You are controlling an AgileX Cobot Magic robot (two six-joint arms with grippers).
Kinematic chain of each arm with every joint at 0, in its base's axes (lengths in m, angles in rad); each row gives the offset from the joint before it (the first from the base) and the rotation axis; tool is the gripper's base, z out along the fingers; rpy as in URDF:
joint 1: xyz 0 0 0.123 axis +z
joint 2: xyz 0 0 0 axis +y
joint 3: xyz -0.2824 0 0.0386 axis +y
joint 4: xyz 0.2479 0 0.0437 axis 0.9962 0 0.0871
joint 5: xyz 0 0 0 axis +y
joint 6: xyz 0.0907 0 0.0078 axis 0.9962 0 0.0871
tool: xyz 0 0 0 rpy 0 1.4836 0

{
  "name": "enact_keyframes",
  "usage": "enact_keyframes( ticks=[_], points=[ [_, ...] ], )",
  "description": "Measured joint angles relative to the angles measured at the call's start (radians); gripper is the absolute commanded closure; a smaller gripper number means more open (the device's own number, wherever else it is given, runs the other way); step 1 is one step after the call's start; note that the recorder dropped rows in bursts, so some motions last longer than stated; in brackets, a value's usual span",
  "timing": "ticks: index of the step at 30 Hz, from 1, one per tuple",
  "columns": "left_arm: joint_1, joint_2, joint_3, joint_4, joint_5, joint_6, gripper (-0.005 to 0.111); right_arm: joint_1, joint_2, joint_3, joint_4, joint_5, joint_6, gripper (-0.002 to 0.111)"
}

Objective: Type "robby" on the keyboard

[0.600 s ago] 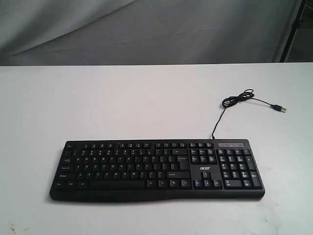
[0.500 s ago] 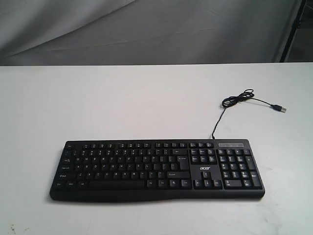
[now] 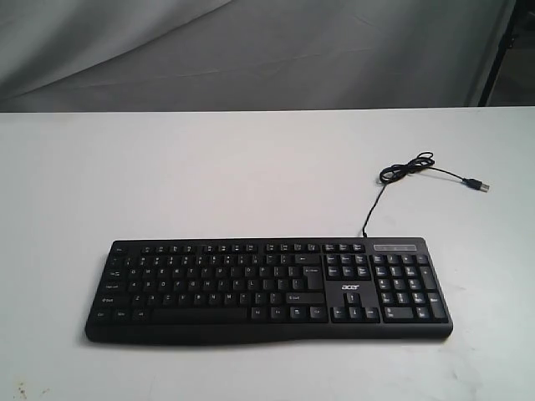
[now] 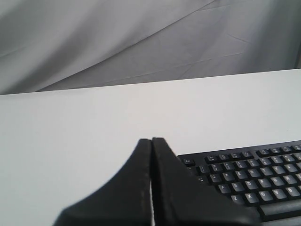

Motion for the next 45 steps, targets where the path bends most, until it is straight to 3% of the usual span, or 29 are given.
enact_keyframes(
  ticks=[8,14,22,30,32,34,39,42,45],
  points=[
    [0.000,0.000,0.000,0.000,0.000,0.000,0.107,0.000,0.000,-0.006,0.000,0.030,0.000,0.108],
    [0.000,0.000,0.000,0.000,0.000,0.000,0.107,0.000,0.031,-0.218,-0.014,0.148,0.013,0.108],
    [0.000,0.000,0.000,0.000,0.000,0.000,0.107,0.000,0.350,-0.614,-0.027,0.246,0.013,0.108],
    [0.000,0.000,0.000,0.000,0.000,0.000,0.107,0.025,0.654,-0.777,-0.016,0.283,0.078,0.108],
    [0.000,0.000,0.000,0.000,0.000,0.000,0.107,0.079,0.696,-0.777,-0.013,0.285,0.116,0.108],
    [0.000,0.000,0.000,0.000,0.000,0.000,0.107,0.203,0.754,-0.779,-0.011,0.257,0.124,0.108],
    [0.000,0.000,0.000,0.000,0.000,0.000,0.107,0.611,1.082,-0.806,-0.009,0.176,0.025,0.108],
    [0.000,0.000,0.000,0.000,0.000,0.000,0.107,0.714,1.333,-0.959,-0.005,0.211,-0.073,0.108],
    [0.000,0.000,0.000,0.000,0.000,0.000,0.107,0.735,1.563,-1.160,0.037,0.274,-0.188,0.108]
  ],
)
